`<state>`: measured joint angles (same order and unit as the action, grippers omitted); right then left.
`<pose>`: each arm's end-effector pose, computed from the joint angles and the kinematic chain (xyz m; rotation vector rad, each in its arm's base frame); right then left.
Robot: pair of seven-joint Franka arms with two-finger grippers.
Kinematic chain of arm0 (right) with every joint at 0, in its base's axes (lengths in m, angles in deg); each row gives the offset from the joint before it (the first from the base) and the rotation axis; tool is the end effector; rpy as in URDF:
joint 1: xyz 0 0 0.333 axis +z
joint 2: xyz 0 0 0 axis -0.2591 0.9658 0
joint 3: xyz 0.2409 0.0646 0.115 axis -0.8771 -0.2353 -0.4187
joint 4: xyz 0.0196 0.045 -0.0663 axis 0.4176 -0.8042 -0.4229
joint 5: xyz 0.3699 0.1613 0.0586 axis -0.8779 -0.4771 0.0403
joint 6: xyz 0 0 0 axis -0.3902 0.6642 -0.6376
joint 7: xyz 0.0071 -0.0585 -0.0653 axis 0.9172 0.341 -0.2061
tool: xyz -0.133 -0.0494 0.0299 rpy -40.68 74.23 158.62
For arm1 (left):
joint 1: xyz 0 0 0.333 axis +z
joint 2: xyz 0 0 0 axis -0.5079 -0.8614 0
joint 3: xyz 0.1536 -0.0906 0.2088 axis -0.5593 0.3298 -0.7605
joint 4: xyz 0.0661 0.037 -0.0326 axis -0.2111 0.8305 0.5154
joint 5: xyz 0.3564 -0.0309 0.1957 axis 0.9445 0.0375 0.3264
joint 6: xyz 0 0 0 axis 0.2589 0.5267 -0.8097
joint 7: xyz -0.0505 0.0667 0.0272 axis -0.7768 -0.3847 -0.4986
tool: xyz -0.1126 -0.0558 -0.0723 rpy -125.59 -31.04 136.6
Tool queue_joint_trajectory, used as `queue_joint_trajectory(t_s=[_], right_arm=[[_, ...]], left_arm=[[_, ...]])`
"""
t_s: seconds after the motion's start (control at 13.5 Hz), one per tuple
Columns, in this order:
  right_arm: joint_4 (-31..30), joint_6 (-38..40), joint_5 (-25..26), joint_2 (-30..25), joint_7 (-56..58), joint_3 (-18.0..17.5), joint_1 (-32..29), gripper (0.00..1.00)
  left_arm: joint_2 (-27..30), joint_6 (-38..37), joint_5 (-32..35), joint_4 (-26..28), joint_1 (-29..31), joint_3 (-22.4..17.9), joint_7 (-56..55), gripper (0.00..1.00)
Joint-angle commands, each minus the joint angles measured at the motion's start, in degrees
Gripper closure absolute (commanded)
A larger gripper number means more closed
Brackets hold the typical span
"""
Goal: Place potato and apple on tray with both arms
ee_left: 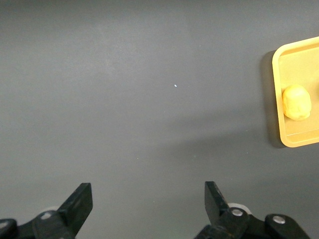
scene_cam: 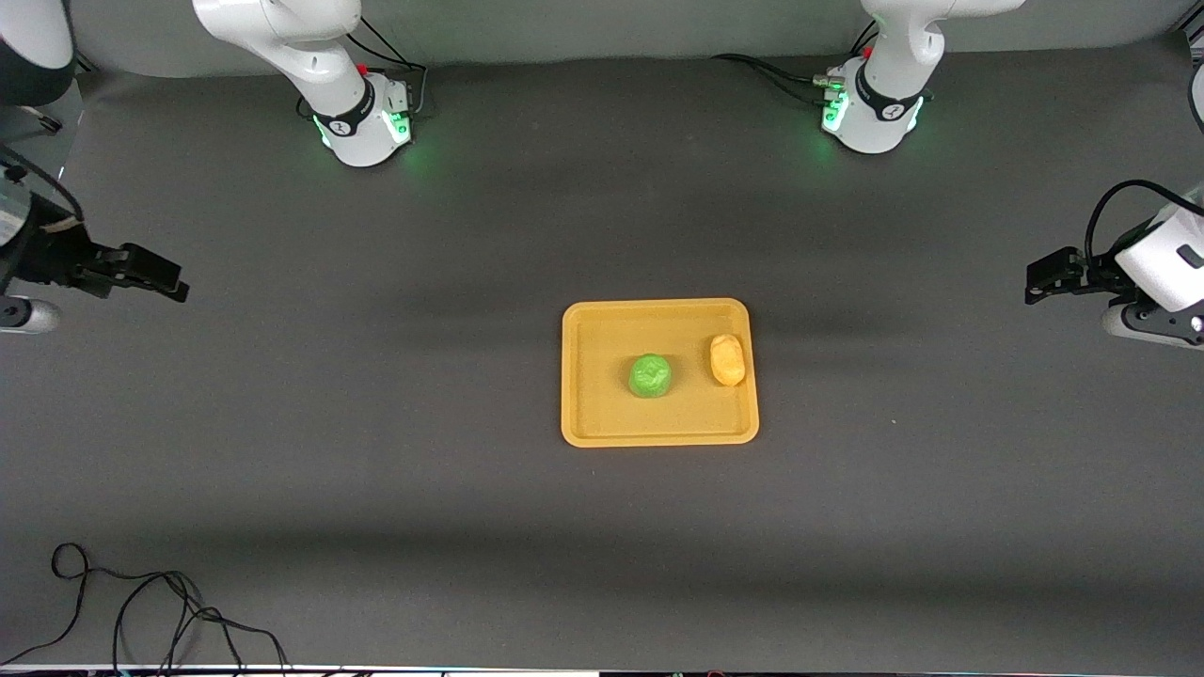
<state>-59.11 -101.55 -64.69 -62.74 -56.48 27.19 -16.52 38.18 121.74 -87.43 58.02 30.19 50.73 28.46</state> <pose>0.5771 -0.0095 0.5256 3.1346 -0.1732 -0.0727 0.5808 0.0160 0.4628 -3.1201 0.3140 0.0875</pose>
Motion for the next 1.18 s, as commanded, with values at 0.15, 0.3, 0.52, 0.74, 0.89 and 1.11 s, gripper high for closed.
queue_joint_trajectory(t_s=[0.15,0.3,0.52,0.74,0.89,1.11], right_arm=[[-0.6,-0.9,-0.2,-0.7,1.0,-1.0,-1.5,0.00],[-0.6,-0.8,-0.2,-0.7,1.0,-0.4,-1.0,0.00],[0.0,-0.8,-0.2,-0.6,1.0,1.2,1.0,0.00],[0.0,-0.8,-0.7,-0.6,0.8,1.2,1.0,0.00],[-0.1,-0.8,-1.0,-0.4,0.6,1.3,1.0,0.00],[-0.1,-0.8,-1.1,-0.3,0.6,1.4,0.9,0.00]], left_arm=[[-0.4,-1.2,0.6,-1.1,-0.7,-0.5,-0.9,0.00],[-0.3,-1.6,0.6,-0.9,-0.8,-0.4,-1.0,0.00],[-0.2,-2.3,0.6,-1.0,-0.8,-0.4,-1.0,0.00],[-0.2,-3.0,0.6,-0.9,-0.6,-0.4,-1.0,0.00],[-0.1,-3.2,0.6,-1.0,-0.7,-0.4,-1.1,0.00],[0.3,-3.4,0.6,-1.0,-0.7,-0.3,-1.1,0.00]])
